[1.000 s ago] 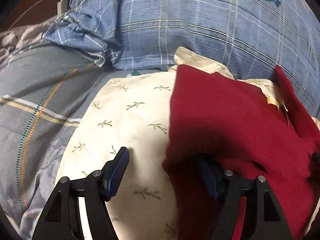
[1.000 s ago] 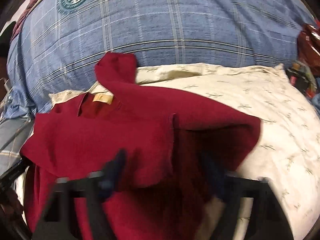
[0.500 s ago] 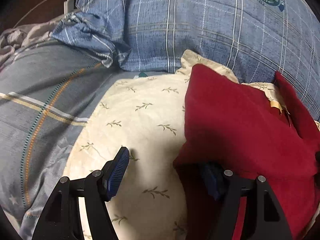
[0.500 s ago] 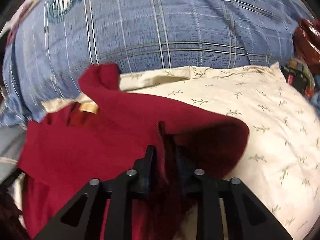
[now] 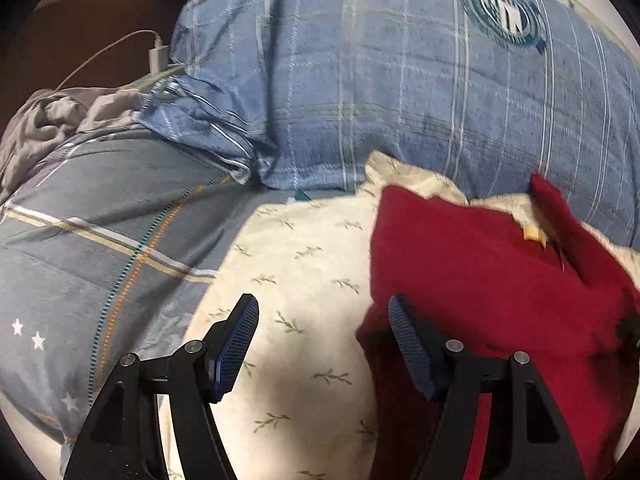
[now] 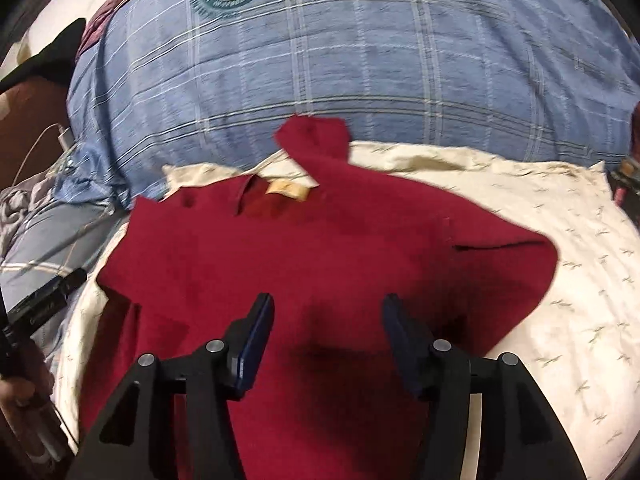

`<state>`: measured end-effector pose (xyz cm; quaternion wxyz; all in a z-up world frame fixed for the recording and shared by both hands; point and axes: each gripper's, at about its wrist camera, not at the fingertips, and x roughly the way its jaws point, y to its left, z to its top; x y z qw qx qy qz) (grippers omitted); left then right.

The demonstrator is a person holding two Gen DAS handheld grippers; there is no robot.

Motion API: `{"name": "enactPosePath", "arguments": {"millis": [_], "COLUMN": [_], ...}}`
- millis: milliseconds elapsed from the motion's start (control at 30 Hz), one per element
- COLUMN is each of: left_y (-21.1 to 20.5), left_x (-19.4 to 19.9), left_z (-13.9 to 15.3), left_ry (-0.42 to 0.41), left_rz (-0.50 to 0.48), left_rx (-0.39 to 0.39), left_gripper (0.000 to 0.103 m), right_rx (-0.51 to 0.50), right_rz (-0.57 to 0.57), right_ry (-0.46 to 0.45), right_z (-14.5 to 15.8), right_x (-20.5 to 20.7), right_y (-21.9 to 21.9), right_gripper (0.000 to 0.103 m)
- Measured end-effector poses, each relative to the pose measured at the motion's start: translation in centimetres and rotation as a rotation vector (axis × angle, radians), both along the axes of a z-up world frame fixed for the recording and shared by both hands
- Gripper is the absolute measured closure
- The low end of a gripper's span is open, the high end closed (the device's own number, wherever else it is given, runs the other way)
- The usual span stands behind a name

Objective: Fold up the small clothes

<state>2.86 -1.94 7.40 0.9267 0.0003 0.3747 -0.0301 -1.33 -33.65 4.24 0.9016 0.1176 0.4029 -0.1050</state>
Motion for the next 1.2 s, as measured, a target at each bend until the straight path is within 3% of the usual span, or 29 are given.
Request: {"name": "enactPosePath", "arguments": {"millis": [167, 400, 833, 1000, 1100, 1200], "left_y": [0.1, -2.5, -4.2, -4.3, -4.1, -4.2], "left_x": [-0.2, 1.4, 5.0, 5.2, 5.1, 4.9], "left_z": [0.3, -1.2, -4.6, -4.7, -4.8, -4.7], "left_ry": [0.005, 0.060, 0.149, 0.144, 0.144, 0.141], "left_rz": [-0.002, -0.063, -0.079, -0.079, -0.078, -0.078], "left_rx": [-0.054, 0.002, 0.018, 0.019, 0.013, 0.016], "left_gripper": [0.035, 0.035, 0.030, 0.029, 0.029, 0.029], "right_rx": [-0.023, -0.065, -0.100, -0.070, -0.128, -0.115], "right_rz": [0.045, 0.018, -0.009, 0.068, 0.092, 0.081], "right_ry": [0.014, 0.071, 0.130, 0.138, 0.178, 0.196], "right_z": [-0.3, -1.7, -3.8, -4.0, -4.4, -4.4], "right_x": [1.2, 3.1, 4.6, 4.7, 4.9, 5.1], "right_y": [1.7, 1.3, -0.3, 0.8, 1.8, 1.6], "right_gripper": [0.045, 0.045, 0.043, 0.009, 0.005, 0.005]}}
